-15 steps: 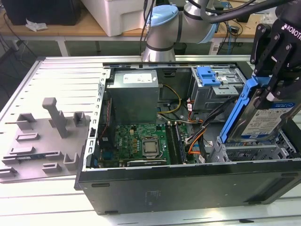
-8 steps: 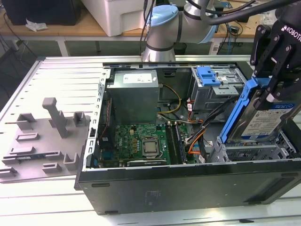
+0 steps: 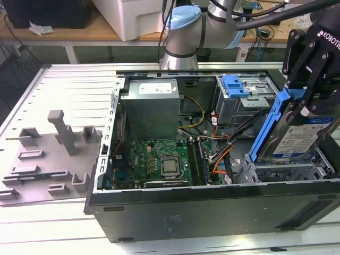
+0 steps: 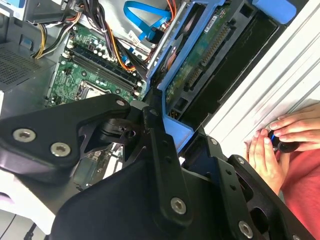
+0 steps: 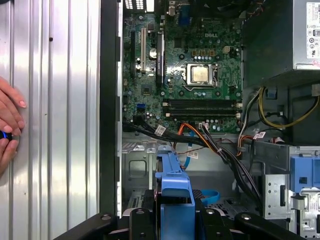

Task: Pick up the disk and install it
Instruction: 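Insert the disk into the insertion slot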

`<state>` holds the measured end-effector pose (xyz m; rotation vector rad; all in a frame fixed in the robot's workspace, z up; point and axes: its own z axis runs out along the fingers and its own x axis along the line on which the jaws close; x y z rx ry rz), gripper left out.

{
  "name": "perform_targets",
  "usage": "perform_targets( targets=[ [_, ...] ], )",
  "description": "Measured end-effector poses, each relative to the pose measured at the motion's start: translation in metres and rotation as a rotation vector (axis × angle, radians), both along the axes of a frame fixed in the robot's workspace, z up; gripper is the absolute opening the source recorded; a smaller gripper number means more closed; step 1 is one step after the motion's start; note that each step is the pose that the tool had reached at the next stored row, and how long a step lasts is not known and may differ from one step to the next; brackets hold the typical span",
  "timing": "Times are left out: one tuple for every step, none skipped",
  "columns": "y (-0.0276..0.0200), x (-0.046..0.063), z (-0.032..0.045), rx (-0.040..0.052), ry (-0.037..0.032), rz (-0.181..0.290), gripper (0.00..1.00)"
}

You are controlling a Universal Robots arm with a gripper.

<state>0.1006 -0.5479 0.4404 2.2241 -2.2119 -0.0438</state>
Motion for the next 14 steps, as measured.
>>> perform_targets(
  targets=[
    [0.0,0.0,-0.0004,0.0,0.0,0.0,0.37],
    [0.0,0.0,-0.0008,0.0004,-0.0003,0.0,0.37],
    [-0.0001,0.0,-0.0015,0.0013,-0.0004,0.0,0.37],
    [-0.0001,0.0,-0.0013,0.0001,-0.0001,0.0,0.37],
    [-0.0002,0.0,-0.0026,0.0004,-0.0002,0.0,0.37],
    [-0.0006,0.0,-0.0047,0.0003,-0.0002,0.0,0.37],
    [-0.001,0.0,-0.0073,0.0003,-0.0002,0.0,0.37],
    [-0.0011,0.0,-0.0082,0.0002,-0.0002,0.0,0.37],
    [-0.0012,0.0,-0.0087,0.0002,-0.0002,0.0,0.37],
    [-0.0012,0.0,-0.0094,0.0004,-0.0002,0.0,0.37],
    [-0.0013,0.0,-0.0099,0.0004,-0.0002,0.0,0.37],
    [-0.0013,0.0,-0.0104,0.0003,-0.0002,0.0,0.37],
    [-0.0014,0.0,-0.011,0.0003,-0.0002,0.0,0.37],
    [-0.0015,0.0,-0.0115,0.0003,-0.0002,0.0,0.37]
  ],
)
